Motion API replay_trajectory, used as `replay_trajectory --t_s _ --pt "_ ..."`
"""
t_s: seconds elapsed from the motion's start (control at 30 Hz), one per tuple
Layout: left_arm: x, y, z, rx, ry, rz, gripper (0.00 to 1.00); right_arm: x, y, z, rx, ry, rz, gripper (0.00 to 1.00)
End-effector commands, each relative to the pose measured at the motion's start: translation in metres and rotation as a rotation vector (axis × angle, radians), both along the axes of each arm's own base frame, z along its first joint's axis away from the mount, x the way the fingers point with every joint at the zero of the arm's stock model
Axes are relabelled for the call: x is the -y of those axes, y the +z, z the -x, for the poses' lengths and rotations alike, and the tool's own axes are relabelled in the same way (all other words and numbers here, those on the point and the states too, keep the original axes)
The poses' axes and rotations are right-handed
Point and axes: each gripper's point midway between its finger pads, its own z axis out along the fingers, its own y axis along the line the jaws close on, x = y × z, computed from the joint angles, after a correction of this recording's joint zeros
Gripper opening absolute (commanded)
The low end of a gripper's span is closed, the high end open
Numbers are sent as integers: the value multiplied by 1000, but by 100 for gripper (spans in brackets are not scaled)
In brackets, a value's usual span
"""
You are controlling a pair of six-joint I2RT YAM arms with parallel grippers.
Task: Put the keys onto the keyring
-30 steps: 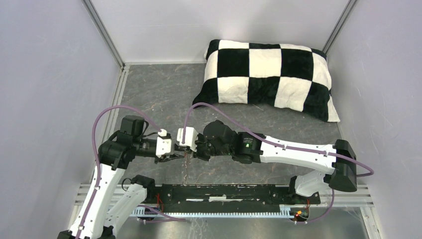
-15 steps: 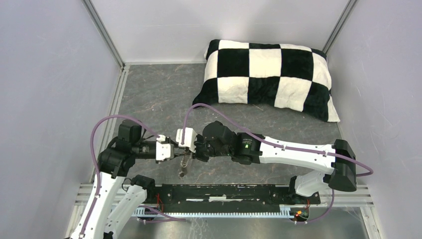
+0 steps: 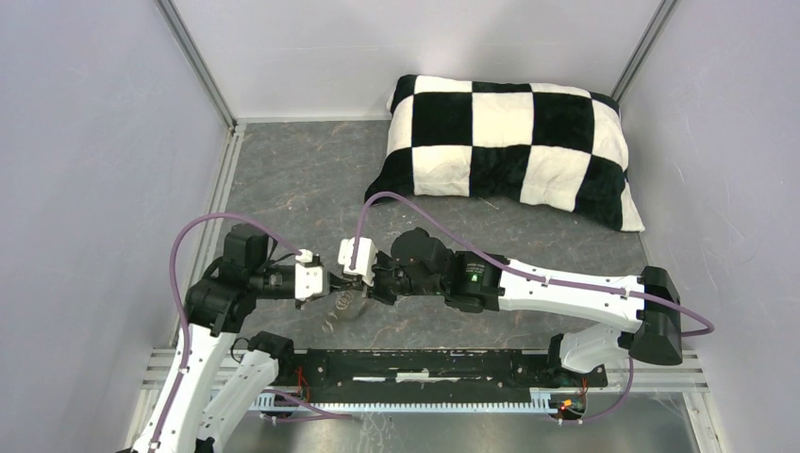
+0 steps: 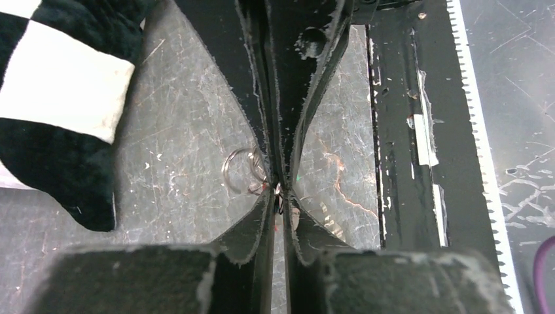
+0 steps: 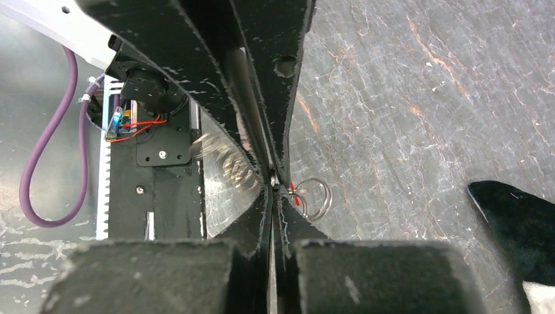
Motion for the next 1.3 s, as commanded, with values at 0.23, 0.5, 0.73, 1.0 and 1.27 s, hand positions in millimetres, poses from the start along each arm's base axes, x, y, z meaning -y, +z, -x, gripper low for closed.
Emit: replay_trajectory --t_s 0.23,0.5,0.73,1.0,1.27 --pt "1 20 0 48 -16 7 18 -5 26 4 12 12 -67 1" --pt "-3 12 6 39 -36 -31 24 -6 28 3 16 13 -63 1" --pt "-2 8 6 34 -50 -33 14 -9 34 6 12 30 -81 1" --pt "0 4 4 22 -66 -33 13 -15 37 8 0 48 -95 1" --pt "0 1 4 20 -71 -35 2 -19 51 15 -42 67 -136 14"
